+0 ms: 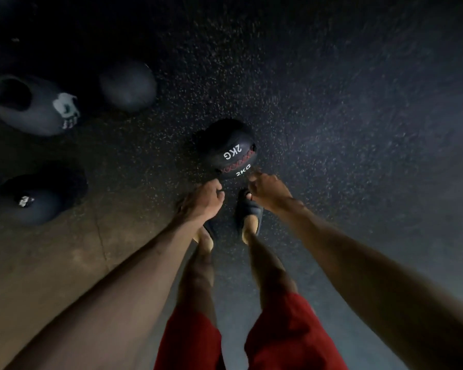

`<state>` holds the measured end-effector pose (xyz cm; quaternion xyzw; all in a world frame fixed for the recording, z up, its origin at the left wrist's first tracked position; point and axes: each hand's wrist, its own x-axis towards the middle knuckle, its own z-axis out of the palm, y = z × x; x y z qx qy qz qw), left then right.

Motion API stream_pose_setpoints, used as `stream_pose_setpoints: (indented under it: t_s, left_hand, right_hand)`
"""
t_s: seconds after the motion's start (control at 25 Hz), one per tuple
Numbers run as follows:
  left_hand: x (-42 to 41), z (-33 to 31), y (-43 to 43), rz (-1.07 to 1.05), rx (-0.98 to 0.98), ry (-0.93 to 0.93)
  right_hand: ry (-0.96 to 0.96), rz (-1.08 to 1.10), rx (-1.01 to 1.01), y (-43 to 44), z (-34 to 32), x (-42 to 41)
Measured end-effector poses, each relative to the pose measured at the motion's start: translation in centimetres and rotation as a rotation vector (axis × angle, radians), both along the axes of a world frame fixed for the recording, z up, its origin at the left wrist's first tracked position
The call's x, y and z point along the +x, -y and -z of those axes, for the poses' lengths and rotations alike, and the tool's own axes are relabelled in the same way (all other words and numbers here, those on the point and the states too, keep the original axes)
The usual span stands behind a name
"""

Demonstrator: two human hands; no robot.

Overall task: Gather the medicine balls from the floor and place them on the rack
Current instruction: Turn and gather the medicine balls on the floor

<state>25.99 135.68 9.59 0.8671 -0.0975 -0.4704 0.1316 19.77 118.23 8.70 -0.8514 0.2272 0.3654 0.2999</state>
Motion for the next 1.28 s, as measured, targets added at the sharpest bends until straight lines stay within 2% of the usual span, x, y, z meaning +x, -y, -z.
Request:
stream_pose_setpoints:
  t_s: [0.12, 0.32, 0.48, 0.64, 0.8, 0.96, 1.12, 1.2, 1.28]
  left_hand:
    - [1.4, 4.5, -0.8, 0.063, -0.033, -0.008]
    - [4.2, 14.0, -1.9, 0.156, -0.035, 0.021]
    - [6.7, 20.3, -1.0, 0.100, -0.017, 0.034]
    - [8.6, 25.1, 0.0, 0.065, -0.016, 0.023]
    - [8.4, 27.0, 0.6, 0.061, -0.079, 0.038]
    - [10.0, 28.7, 3.9, -0.024, -0.134, 0.051]
    - [15.1, 29.2, 10.0, -0.142, -0.113, 0.138]
    - [18.7, 28.9, 13.5, -0.129, -0.058, 0.175]
    - [22.4, 28.6, 16.8, -0.105, -0.022, 0.218]
  right_hand:
    - [-0.044, 0.124, -0.012, -1.3, 4.4, -0.2]
    - [-0.031, 0.182, -0.049, -2.8, 13.5, 0.4]
    - [-0.013, 0.234, -0.097, -2.0, 19.7, 2.3]
    - [-0.109, 0.209, -0.097, -1.3, 24.1, 4.6]
    - [-0.067, 0.295, -0.067, 0.4, 26.9, 7.4]
    - [-0.012, 0.355, -0.007, 6.9, 28.4, 14.0]
    - [0.112, 0.485, -0.004, 10.3, 29.3, 19.1]
    - [0.184, 0.570, -0.001, 11.1, 29.1, 19.7]
    - [0.262, 0.545, 0.007, 11.6, 28.4, 19.0]
